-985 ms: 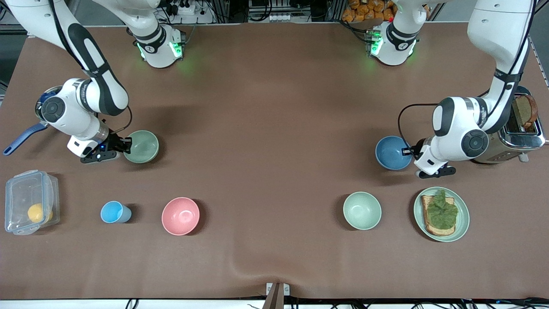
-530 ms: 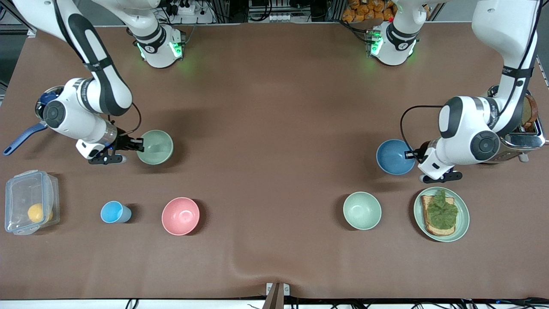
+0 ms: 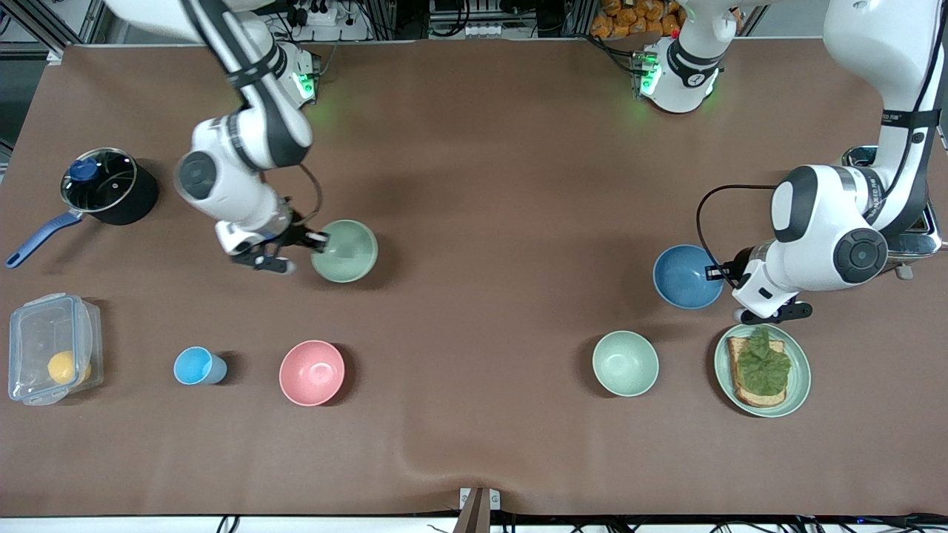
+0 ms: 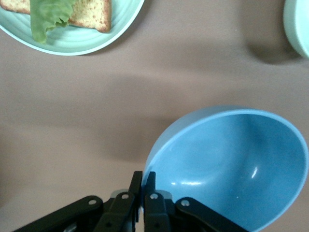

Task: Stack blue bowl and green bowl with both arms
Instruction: 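Carry the green bowl to the table center with the right gripper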

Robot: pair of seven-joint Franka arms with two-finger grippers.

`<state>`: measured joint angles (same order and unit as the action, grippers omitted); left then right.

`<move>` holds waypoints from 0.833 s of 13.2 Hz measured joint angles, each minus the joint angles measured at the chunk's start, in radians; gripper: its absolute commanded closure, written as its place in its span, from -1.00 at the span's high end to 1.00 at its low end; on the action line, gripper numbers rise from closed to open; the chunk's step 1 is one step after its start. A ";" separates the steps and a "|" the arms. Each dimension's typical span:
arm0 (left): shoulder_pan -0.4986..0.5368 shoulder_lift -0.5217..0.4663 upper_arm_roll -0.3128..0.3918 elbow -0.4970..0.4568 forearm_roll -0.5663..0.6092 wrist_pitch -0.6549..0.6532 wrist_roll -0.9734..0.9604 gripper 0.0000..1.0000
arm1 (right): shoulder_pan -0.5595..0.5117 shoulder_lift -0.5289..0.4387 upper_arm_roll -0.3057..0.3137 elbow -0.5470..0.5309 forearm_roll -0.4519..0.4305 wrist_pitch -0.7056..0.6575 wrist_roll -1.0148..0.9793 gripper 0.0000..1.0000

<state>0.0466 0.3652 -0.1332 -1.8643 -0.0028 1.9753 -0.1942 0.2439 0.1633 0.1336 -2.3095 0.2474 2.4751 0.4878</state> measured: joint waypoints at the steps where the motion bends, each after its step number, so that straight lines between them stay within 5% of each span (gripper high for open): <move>1: -0.005 0.000 -0.001 0.009 0.000 -0.009 0.000 -1.00 | 0.050 0.000 0.000 0.005 0.002 0.018 0.081 -1.00; 7: -0.009 0.000 -0.004 0.057 0.000 -0.057 0.002 -1.00 | 0.288 0.040 0.000 0.084 0.004 0.063 0.492 -1.00; 11: -0.010 0.000 -0.029 0.078 0.000 -0.058 0.004 -1.00 | 0.417 0.169 -0.002 0.091 0.004 0.262 0.653 -1.00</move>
<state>0.0364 0.3655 -0.1617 -1.7864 -0.0029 1.9173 -0.1899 0.6606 0.3328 0.1312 -2.2189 0.2515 2.7374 1.1406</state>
